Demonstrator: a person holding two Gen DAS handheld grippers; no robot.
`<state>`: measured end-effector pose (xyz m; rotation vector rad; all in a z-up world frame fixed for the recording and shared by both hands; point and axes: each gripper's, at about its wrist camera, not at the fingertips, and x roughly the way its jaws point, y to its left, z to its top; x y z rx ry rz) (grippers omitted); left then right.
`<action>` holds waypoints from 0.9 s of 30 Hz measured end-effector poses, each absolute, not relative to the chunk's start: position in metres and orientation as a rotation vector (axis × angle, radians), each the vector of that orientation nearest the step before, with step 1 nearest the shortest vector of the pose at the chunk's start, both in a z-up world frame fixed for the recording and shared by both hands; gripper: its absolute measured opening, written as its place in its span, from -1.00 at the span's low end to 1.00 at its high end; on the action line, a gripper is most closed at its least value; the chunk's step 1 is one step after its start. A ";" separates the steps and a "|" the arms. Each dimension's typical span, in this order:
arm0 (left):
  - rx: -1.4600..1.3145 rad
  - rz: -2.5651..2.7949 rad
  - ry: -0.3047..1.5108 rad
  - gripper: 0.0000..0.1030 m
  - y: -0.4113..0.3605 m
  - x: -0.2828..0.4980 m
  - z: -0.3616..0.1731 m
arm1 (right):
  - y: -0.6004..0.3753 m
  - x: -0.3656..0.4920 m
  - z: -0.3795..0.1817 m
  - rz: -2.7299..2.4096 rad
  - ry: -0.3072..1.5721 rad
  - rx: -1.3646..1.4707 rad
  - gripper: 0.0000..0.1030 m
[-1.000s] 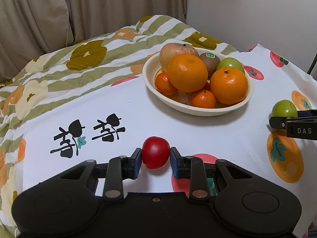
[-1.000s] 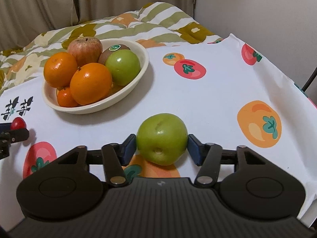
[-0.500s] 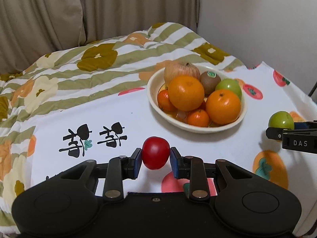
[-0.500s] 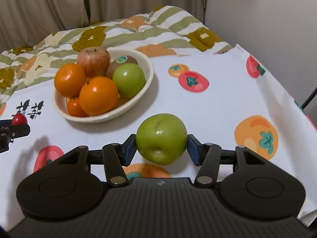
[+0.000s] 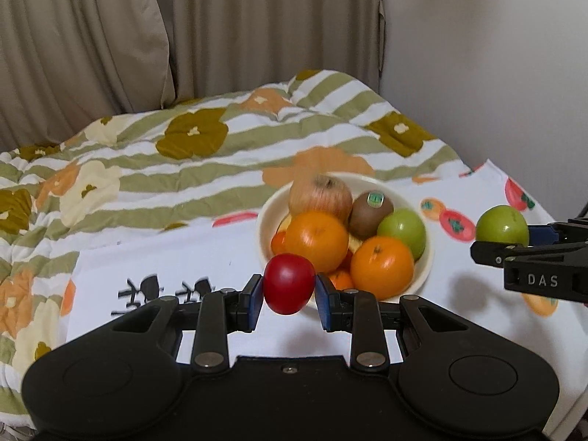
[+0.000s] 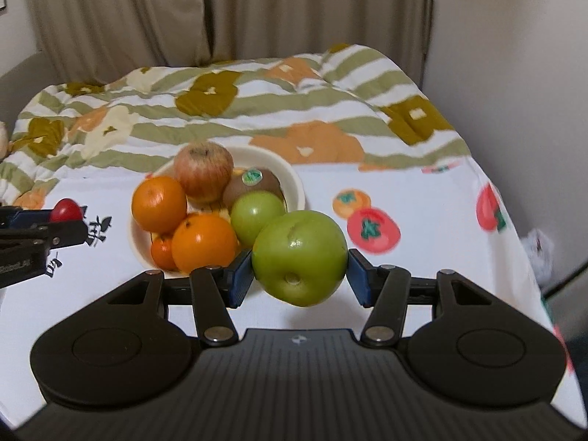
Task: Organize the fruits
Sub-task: 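Carry the tomato and green apple into the bowl and open both tools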
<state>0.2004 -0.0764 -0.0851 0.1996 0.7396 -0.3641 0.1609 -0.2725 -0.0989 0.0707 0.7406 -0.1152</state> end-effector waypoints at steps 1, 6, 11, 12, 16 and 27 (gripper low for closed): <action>0.199 -0.359 0.737 -0.35 -0.081 0.203 -0.083 | -0.275 0.164 -0.097 -0.102 0.737 0.068 0.35; 0.204 -0.342 0.731 -0.35 -0.106 0.216 -0.076 | -0.288 0.186 -0.088 -0.042 0.724 0.055 0.35; 0.221 -0.329 0.730 -0.35 -0.131 0.230 -0.079 | -0.302 0.208 -0.086 0.019 0.713 0.033 0.35; 0.224 -0.328 0.730 -0.35 -0.136 0.232 -0.080 | -0.304 0.212 -0.085 0.030 0.712 0.028 0.35; 0.244 -0.325 0.730 -0.35 -0.157 0.244 -0.085 | -0.317 0.231 -0.084 0.065 0.711 0.017 0.35; 0.281 -0.287 0.791 -0.34 -0.193 0.266 -0.111 | -0.344 0.267 -0.098 0.138 0.735 -0.020 0.35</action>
